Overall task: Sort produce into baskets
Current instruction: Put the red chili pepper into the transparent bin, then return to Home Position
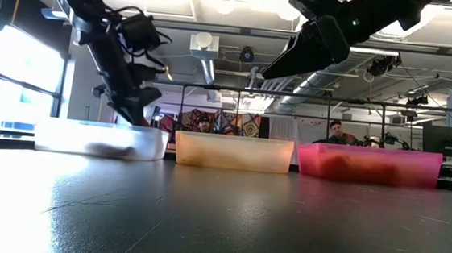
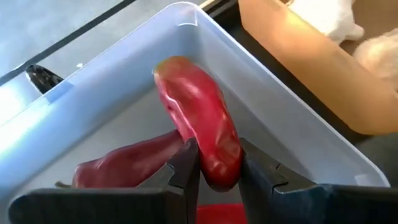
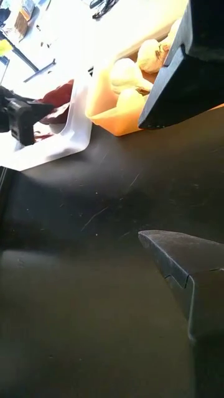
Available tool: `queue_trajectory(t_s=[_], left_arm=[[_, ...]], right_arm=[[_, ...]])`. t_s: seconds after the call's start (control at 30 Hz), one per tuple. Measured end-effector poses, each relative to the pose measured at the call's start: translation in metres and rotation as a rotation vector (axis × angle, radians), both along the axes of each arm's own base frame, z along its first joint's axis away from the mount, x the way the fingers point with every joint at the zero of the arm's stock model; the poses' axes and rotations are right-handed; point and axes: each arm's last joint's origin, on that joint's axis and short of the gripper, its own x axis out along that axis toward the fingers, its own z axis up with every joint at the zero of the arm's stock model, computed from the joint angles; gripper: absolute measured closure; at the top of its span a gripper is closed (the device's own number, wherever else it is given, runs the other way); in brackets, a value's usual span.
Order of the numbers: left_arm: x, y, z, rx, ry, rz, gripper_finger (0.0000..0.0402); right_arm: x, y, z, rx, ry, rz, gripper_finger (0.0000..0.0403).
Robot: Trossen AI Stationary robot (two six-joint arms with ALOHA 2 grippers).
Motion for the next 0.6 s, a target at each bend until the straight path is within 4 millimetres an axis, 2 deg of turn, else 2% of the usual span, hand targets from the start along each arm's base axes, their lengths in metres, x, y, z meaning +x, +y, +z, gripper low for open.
queue_trajectory(t_s=[0.13,0.27,0.6], left_arm=[[0.003,0.006,-0.007,-0.006,0.012,-0.029,0.0314],[0.005,0.007,-0.007,-0.001,0.008,-0.064,0.0281],[0.006,-0.005,0.013,0.081,-0.014,-0.165,0.0203]], right_arm=[[0.000,0.000,0.000,0.013,-0.002,-0.008,0.0132],[0.000,0.000,0.000,0.014,-0.002,-0.009,0.0132],[0.000,0.000,0.000,0.031,-0.007,-0.019,0.0132]])
